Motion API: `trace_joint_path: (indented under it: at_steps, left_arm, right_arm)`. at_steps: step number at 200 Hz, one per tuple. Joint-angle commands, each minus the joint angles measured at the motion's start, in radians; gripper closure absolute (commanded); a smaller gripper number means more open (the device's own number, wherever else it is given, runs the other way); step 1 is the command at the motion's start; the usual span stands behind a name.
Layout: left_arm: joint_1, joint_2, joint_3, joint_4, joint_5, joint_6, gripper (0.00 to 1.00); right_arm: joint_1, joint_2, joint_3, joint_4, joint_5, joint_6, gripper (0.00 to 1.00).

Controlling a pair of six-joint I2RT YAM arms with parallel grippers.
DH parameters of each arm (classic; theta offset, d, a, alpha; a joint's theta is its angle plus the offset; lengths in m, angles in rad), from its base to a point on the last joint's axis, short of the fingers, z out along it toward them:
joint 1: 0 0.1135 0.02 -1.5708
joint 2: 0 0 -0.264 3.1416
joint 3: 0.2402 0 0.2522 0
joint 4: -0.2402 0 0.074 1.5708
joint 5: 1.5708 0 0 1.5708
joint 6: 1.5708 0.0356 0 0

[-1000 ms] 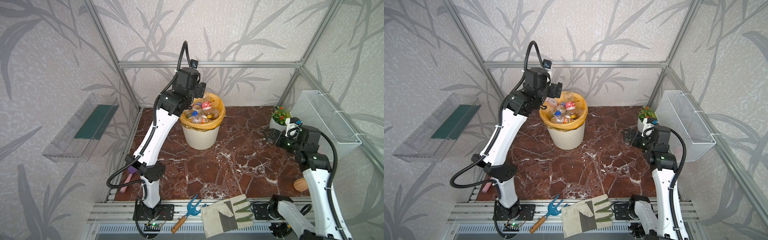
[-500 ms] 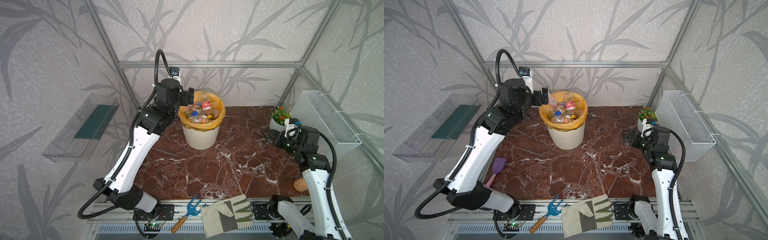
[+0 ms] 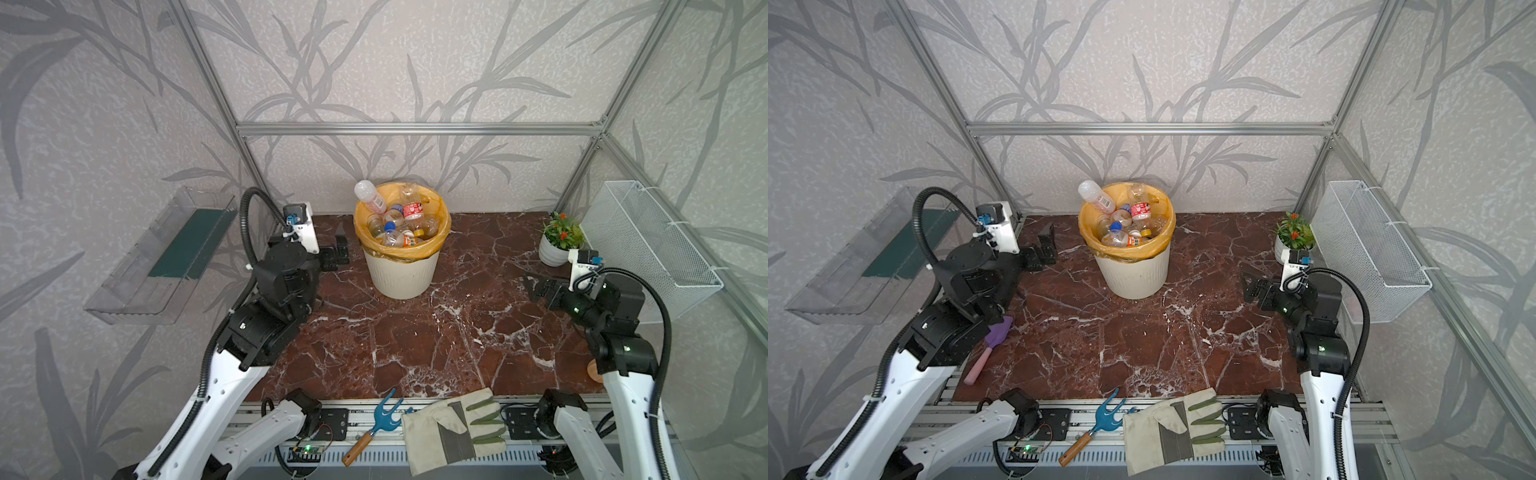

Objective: Throw the plastic bottles in the bin
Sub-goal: Reset both arms

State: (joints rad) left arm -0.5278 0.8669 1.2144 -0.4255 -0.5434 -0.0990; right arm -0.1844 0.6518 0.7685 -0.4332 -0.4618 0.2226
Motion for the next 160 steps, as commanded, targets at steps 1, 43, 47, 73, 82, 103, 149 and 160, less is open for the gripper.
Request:
trace_joint_path:
  at_steps: [1, 43, 47, 73, 82, 103, 149, 160]
  left_arm:
    - [0.007, -0.047, -0.118, -0.034, -0.193, -0.055, 0.0]
    - [0.086, -0.071, -0.442, 0.134, -0.274, -0.12, 0.0]
    - [0.101, -0.065, -0.465, 0.147, -0.271, -0.131, 0.0]
    - [0.186, -0.013, -0.594, 0.281, -0.255, -0.165, 0.0]
    - [0.204, 0.003, -0.633, 0.345, -0.245, -0.139, 0.0]
    - [0.249, 0.045, -0.697, 0.455, -0.237, -0.104, 0.0]
    - [0.368, 0.156, -0.813, 0.738, -0.176, -0.183, 0.0]
    - [0.385, 0.202, -0.819, 0.786, -0.158, -0.166, 0.0]
  right_arm:
    - [-0.005, -0.092, -0.103, 0.146, 0.083, -0.045, 0.01]
    - [-0.005, -0.184, -0.349, 0.442, 0.245, 0.003, 0.01]
    - [-0.004, -0.183, -0.373, 0.473, 0.26, 0.008, 0.01]
    - [-0.002, -0.124, -0.507, 0.682, 0.308, 0.0, 0.01]
    - [-0.001, -0.084, -0.528, 0.72, 0.326, -0.018, 0.01]
    - [0.014, 0.036, -0.55, 0.805, 0.357, -0.055, 0.01]
    - [0.208, 0.362, -0.552, 1.104, 0.516, -0.272, 0.01]
    - [0.226, 0.454, -0.555, 1.219, 0.515, -0.291, 0.01]
